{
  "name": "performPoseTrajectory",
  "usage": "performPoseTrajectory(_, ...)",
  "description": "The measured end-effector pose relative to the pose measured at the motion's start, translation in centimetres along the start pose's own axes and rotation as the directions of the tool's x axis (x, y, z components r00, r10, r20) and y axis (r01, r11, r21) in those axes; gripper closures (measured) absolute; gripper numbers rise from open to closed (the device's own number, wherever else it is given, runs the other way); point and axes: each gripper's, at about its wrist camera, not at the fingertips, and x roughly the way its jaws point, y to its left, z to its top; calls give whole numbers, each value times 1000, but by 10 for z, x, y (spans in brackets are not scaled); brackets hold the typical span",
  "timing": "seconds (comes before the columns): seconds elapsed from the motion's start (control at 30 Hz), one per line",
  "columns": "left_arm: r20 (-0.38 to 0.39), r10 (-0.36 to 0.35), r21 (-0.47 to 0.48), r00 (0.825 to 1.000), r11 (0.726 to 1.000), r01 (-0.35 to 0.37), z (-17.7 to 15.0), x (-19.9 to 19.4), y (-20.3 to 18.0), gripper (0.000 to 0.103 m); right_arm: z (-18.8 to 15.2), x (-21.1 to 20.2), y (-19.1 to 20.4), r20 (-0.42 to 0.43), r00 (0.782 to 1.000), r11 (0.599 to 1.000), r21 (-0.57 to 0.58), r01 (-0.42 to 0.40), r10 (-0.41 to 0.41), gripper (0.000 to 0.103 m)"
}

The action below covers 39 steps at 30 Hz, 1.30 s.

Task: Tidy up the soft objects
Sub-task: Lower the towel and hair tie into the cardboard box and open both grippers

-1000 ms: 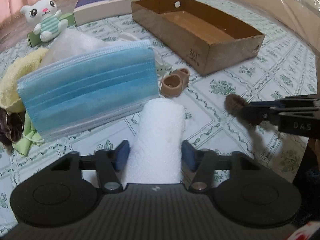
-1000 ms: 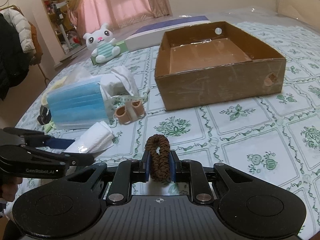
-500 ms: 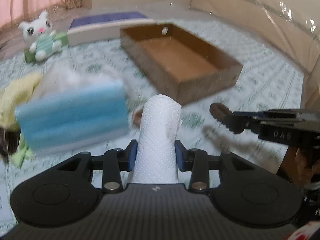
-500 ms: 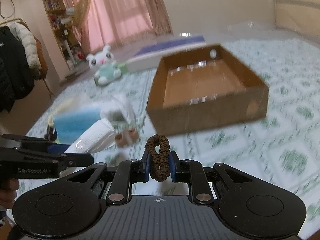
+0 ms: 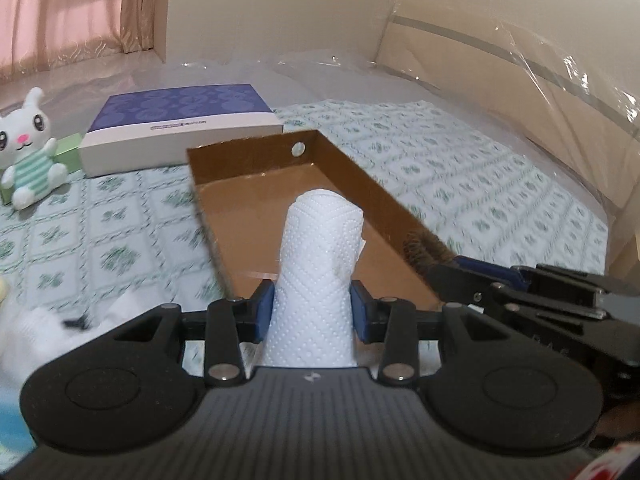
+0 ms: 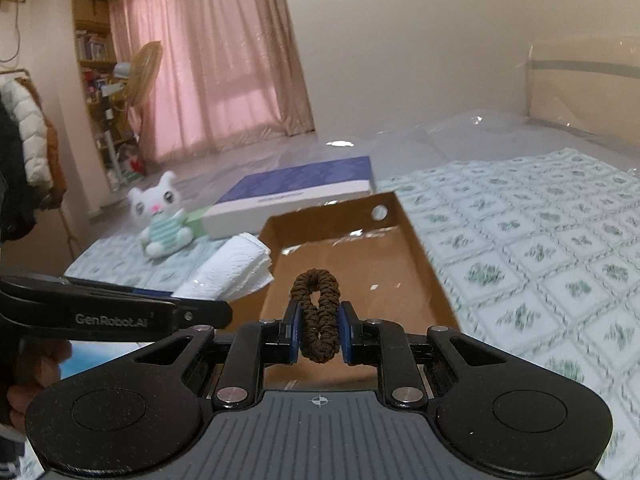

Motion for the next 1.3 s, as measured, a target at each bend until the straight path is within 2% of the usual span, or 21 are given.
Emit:
performPoseTrajectory(0.2, -31, 13, -40, 999, 999, -14, 15, 44, 0, 63, 12, 36, -27, -16, 1000, 999, 43, 25, -24, 83)
performPoseTrajectory(0.37, -55, 15, -67, 998, 998, -19, 15, 72, 5, 57, 10, 56, -43, -26, 998, 996, 62, 63, -61, 83)
performPoseTrajectory(0.4, -56, 19, -70, 998, 997, -23, 14, 77, 5, 53, 9, 60, -47, -29, 998, 996, 70, 62, -60, 82)
performPoseTrajectory(0.43, -58, 19, -74, 998, 997, -23, 13, 80, 6, 47, 8, 63, -49, -33, 998, 996, 76, 55, -52, 71)
performPoseTrajectory(0.53, -65, 31, -102, 997, 994, -37, 10, 89, 10, 41, 5, 68, -55, -40, 996, 991, 99, 87, -84, 47)
performPoseTrajectory(0.63, -74, 29, -121, 997, 992, -38, 8, 91, 17, 38, 3, 67, -59, -41, 996, 992, 95, 79, -75, 45)
performPoseTrajectory(0.9, -42, 12, -98, 999, 995, -16, 4, 60, 14, 38, -1, 44, -54, -31, 998, 990, 123, 62, -58, 45)
performPoseTrajectory(1.07, -8, 14, -71, 1000, 997, -14, -6, 24, 12, 38, -3, 19, -46, -13, 1000, 986, 166, 27, -26, 44)
performPoseTrajectory(1.3, 18, 20, -57, 1000, 998, -19, -29, -32, 17, 37, -8, -20, -33, 13, 1000, 972, 235, -6, 3, 38)
